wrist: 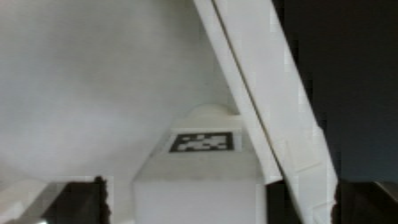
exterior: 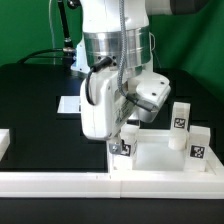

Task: Assemble square table

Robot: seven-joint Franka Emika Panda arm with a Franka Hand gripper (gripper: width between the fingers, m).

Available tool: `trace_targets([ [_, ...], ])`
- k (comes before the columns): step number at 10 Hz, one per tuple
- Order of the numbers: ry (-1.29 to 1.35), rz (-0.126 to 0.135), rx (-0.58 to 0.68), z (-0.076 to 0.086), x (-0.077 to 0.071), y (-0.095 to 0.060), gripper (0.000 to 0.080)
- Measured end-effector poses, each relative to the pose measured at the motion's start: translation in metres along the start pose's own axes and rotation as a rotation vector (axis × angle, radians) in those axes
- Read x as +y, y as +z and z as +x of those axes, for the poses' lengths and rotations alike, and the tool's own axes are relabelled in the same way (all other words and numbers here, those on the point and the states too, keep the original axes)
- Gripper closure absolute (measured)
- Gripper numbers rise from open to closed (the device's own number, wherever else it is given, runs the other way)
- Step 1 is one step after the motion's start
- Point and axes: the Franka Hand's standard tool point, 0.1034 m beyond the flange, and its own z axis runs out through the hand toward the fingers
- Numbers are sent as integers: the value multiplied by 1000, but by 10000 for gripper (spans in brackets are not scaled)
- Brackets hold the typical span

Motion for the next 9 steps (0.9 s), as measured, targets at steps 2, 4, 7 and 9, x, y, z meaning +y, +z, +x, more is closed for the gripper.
trace_targets([
  [2, -57, 25, -20, 7, -3, -32, 151],
  [4, -64, 43, -37, 10, -13, -62, 150],
  [7, -66, 38, -32, 9, -13, -57, 150],
  [9, -66, 38, -32, 9, -13, -56, 150],
])
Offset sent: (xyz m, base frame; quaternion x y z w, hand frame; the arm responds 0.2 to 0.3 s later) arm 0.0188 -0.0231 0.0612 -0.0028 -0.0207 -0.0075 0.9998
